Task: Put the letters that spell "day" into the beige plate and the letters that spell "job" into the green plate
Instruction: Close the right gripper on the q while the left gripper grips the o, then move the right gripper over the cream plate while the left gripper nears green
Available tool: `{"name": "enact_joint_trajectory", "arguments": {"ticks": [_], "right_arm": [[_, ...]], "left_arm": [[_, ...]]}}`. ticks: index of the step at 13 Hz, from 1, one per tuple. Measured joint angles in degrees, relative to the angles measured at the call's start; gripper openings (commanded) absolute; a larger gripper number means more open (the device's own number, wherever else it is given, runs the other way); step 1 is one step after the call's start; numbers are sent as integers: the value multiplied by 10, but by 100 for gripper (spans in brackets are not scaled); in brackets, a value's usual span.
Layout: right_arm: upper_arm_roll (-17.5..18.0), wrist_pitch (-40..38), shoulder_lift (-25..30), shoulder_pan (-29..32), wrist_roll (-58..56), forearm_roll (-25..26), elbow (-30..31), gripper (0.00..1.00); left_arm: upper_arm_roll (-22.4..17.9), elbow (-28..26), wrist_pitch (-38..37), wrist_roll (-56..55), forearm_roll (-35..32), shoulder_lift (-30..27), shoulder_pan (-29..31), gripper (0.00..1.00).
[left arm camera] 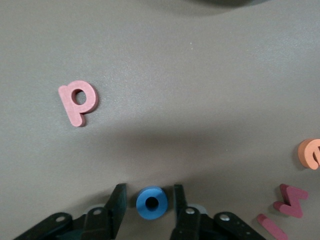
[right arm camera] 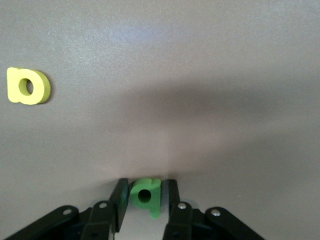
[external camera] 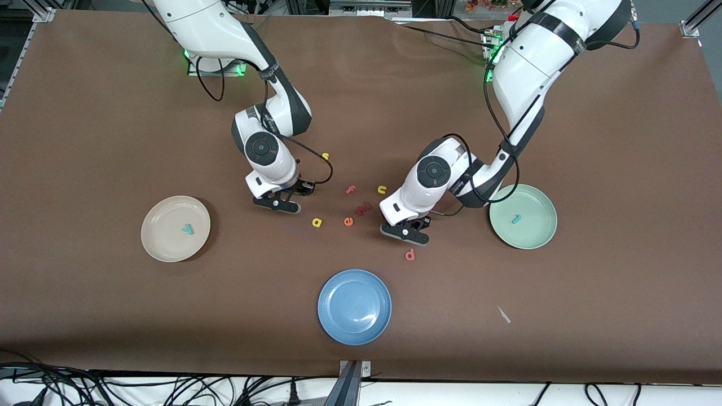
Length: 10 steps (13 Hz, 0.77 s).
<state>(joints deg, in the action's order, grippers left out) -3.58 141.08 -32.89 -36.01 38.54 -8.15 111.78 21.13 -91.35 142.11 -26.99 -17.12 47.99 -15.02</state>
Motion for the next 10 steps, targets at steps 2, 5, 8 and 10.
{"name": "enact_joint_trajectory", "arguments": {"ticks": [2,5,8,10], "right_arm": [[0,0,0,0,0,0,0,23],[0,0,0,-1,0,0,-5,17],[-8,-43,0,2,-27,2,-31,12],[-47,-133,5,9,-118,2,-69,12]], "left_arm": [[0,0,-4,0,0,0,0,17],[-1,2,-14,0,-1,-2,-2,0],[-1,4,-21,0,-1,-3,-5,0],[-1,13,-59,0,-1,-9,-4,0]]}}
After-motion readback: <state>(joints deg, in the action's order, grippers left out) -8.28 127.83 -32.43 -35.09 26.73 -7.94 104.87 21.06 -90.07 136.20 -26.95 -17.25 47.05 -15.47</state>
